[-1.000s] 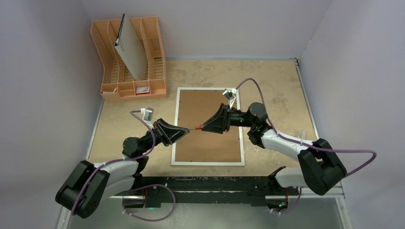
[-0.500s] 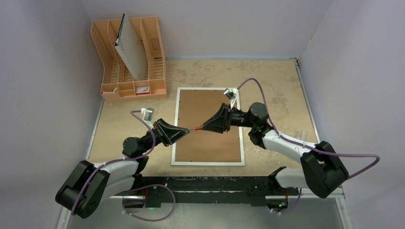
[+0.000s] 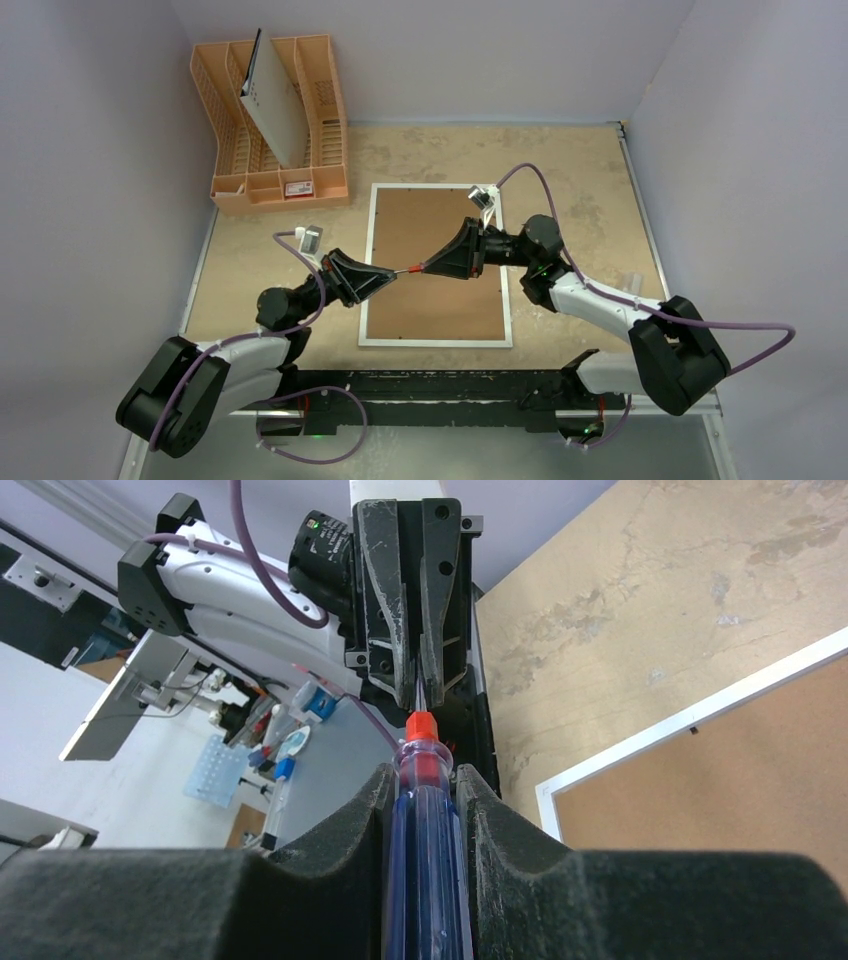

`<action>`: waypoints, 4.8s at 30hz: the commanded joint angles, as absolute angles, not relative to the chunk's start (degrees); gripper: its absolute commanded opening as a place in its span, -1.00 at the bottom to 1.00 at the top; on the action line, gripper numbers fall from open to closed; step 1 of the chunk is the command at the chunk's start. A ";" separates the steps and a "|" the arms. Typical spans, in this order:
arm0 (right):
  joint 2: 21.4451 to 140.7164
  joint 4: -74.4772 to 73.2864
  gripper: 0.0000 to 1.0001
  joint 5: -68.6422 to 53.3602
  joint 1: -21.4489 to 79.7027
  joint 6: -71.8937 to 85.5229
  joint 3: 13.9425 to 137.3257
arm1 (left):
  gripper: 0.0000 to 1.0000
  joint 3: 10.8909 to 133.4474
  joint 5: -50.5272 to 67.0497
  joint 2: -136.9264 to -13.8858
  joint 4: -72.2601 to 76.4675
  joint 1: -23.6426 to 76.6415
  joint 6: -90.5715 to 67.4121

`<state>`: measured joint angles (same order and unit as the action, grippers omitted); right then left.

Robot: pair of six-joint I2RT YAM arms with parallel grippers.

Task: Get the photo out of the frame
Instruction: Pick up the screwdriver from the center of the board, then release the photo frame item from the photo frame.

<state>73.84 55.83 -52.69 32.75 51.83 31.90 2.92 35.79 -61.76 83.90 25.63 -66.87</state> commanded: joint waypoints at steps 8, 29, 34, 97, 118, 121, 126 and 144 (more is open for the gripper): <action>69.96 39.15 -1.00 -49.34 33.14 41.49 36.25 | 0.29 6.02 34.98 -56.59 74.01 25.80 -60.23; 68.76 11.47 -1.00 -24.97 33.06 42.75 42.26 | 0.72 15.30 7.57 -34.89 -7.16 25.75 -36.83; 68.90 12.87 -1.00 -24.16 33.05 44.25 40.37 | 0.66 16.58 9.34 -39.62 -10.16 25.80 -33.61; 89.06 20.70 -1.00 -36.33 33.48 36.05 40.25 | -0.27 7.09 9.77 -54.99 8.12 37.88 -37.85; 95.91 26.58 -1.00 -39.37 34.52 37.88 41.38 | -0.45 6.94 8.00 -53.77 6.98 37.88 -38.23; 96.59 27.45 -1.00 -39.44 34.63 38.45 41.31 | -0.42 6.94 8.24 -54.00 7.36 37.88 -38.15; 97.93 28.83 -1.00 -39.88 34.81 39.11 41.22 | -0.35 6.90 8.53 -54.40 7.91 37.90 -38.14; 100.27 31.29 -1.00 -40.85 35.55 40.04 40.86 | -0.50 4.81 6.07 -57.04 9.26 37.92 -41.12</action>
<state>98.37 30.46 -40.40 33.98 40.23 39.86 7.46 9.72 -55.29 11.57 37.65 -40.49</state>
